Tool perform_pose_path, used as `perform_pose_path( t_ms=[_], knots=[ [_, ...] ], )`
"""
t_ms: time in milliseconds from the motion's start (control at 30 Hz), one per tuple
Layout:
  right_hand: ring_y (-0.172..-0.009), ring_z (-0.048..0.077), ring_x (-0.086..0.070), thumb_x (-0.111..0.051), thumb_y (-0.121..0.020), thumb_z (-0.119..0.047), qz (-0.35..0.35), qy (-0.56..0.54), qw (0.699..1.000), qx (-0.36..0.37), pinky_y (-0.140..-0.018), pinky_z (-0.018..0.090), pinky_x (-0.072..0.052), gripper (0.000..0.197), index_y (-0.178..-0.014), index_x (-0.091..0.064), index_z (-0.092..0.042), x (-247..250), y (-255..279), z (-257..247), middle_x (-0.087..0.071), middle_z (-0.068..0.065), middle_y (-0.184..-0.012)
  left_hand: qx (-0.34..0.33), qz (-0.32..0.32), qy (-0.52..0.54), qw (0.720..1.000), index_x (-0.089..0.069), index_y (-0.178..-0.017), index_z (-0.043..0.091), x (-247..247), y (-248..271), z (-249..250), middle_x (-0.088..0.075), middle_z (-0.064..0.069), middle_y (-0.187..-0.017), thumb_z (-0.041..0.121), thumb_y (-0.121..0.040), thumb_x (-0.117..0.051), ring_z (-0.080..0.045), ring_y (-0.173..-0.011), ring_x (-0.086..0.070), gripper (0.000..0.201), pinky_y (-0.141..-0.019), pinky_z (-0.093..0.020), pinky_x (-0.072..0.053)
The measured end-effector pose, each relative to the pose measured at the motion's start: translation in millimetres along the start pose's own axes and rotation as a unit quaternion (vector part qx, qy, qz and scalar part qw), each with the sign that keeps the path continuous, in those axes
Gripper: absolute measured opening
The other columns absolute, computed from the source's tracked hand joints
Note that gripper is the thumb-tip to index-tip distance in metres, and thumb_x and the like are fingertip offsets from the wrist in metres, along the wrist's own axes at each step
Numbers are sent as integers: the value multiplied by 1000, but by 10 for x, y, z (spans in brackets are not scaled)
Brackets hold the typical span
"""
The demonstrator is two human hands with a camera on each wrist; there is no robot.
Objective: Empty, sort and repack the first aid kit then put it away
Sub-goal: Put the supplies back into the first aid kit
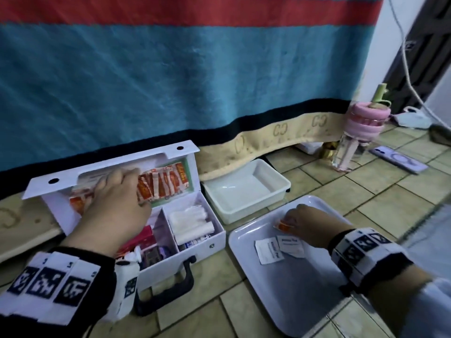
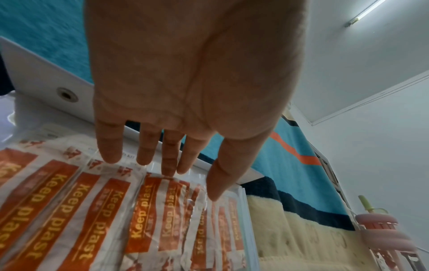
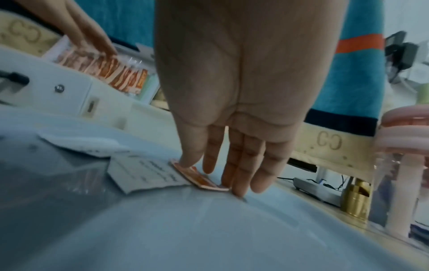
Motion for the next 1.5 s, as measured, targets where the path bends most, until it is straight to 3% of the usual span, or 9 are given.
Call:
perform_pose_path(
  t_ms=[133,300,433,567,700,800,1033,1233,1500],
  knots=[
    [-97,24,-59,-49,-94,-29,-22,80,996,-26,-81,28,-42,21,-107,-56,-14,41,-73,-94,-63,8,-112,-11,11,11,1000,-32,-142,21,7,32,19,-34,-6,-138,24,-87,-59,-29,-132,-28,62,-110,-45,-30],
    [-78,23,-56,-53,-90,-39,-26,88,994,-56,-74,28,-48,31,-67,-50,-18,92,-169,-72,-49,-1,-67,-32,22,15,999,-38,-138,19,53,105,33,-33,-2,-140,18,-89,-56,-26,-131,-29,53,-108,-42,-32],
    [-76,15,-53,-78,-72,-27,-26,121,990,-69,-65,22,-44,17,-84,-71,-18,509,-46,-184,-61,-2,-79,-66,28,-5,997,-36,-142,17,61,140,47,-28,4,-151,14,-91,-50,-27,-135,-25,53,-113,-38,-24],
    [-57,1,-59,-82,-67,-17,36,-98,994,42,-52,17,-44,17,-62,-66,-20,856,12,-568,-64,-11,-59,-45,11,6,999,-25,-146,17,19,172,58,-28,-1,-151,16,-92,-48,-26,-141,-17,58,-117,-39,-19],
    [-55,5,-61,-63,-83,4,-56,-390,893,217,-59,17,-52,13,-78,-67,-8,861,-104,-1291,-69,6,-68,-26,16,15,999,-19,-147,17,13,190,115,-26,-2,-148,22,-91,-52,-26,-137,-15,65,-114,-40,-23],
    [-59,8,-63,-53,-89,8,-84,-429,855,280,-62,17,-54,22,-77,-62,-9,834,-291,-1694,-68,0,-65,-10,2,33,999,-14,-148,21,2,168,115,-23,-2,-143,23,-90,-54,-28,-133,-14,70,-112,-44,-27],
    [-53,6,-57,-58,-86,8,130,-574,760,275,-61,17,-51,7,-87,-65,8,1217,-516,-1980,-62,9,-65,-45,12,38,998,-32,-141,29,-12,214,96,-26,1,-132,19,-90,-51,-22,-124,-19,56,-109,-33,-24],
    [-61,-4,-57,-68,-78,-1,231,-359,861,276,-63,12,-47,21,-74,-75,-21,1201,-574,-2118,-68,-11,-68,-57,19,23,998,-28,-142,31,-19,252,66,-26,6,-130,17,-89,-49,-17,-124,-20,60,-108,-30,-27],
    [-93,26,-62,-48,-85,-21,187,-40,942,278,-70,24,-38,26,-104,-66,-22,1178,-430,-2377,-68,7,-97,-59,34,51,996,-20,-146,23,1,208,16,-28,7,-138,19,-91,-50,-13,-129,-25,63,-111,-24,-23]
  ],
)
Point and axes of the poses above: each hand's wrist, its own y-axis away from the middle knuckle, its own x-axis out of the back of the hand, z = x × y, the point moved 4 cm from there along -y, towards the middle knuckle
